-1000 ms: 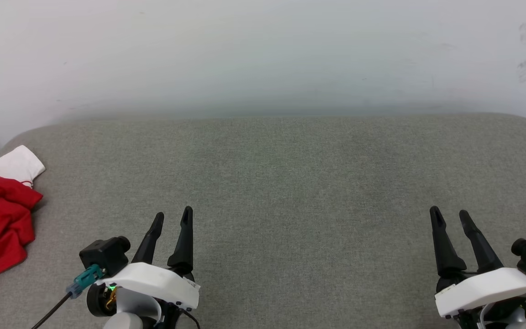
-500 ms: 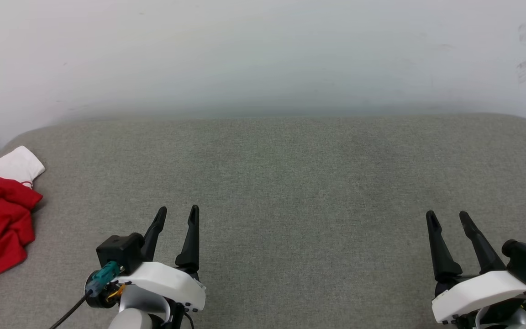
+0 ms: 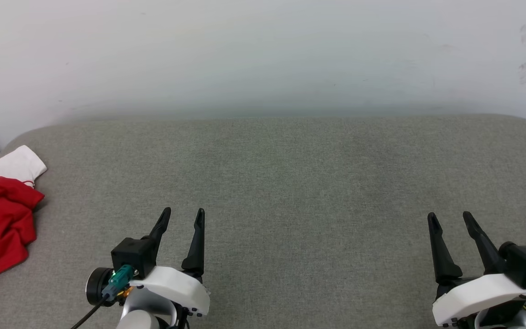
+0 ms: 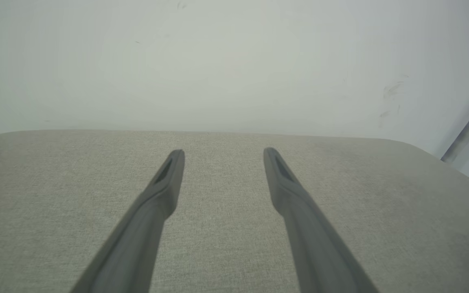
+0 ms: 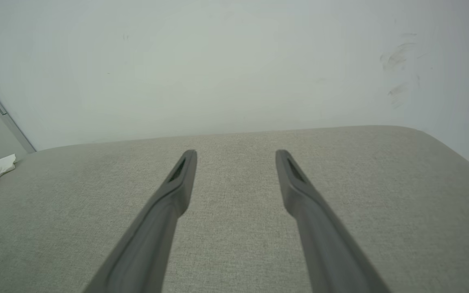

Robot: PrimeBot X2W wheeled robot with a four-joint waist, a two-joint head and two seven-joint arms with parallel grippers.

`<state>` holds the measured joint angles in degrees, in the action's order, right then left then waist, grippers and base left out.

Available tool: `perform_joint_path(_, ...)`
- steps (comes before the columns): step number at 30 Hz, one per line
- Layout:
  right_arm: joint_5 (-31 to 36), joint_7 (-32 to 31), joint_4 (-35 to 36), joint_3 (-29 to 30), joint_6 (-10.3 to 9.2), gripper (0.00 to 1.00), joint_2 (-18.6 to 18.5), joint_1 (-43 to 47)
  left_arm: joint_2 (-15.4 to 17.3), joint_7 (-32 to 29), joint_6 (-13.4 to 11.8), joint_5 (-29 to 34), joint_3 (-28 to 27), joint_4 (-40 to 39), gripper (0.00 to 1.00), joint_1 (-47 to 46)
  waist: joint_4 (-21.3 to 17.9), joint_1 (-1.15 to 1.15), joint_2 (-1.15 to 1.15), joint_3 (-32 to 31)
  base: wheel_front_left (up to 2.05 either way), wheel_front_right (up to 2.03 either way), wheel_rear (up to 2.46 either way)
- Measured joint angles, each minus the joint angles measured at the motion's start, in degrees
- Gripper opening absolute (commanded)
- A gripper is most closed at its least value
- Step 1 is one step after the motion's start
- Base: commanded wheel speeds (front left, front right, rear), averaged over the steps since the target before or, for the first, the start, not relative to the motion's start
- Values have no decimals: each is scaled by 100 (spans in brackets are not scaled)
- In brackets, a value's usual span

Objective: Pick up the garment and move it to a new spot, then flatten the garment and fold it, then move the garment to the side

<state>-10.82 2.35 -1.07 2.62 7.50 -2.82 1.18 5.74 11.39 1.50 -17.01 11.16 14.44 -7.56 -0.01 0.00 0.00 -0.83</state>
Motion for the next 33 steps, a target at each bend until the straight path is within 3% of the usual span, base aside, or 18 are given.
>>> perform_joint_path(33, 1028, 333, -68, 56, 0, 100, -2, -32, -142, 353, 45, 945, -52, 133, 100, -13, 150, 0, 0, 26, 0, 0, 0)
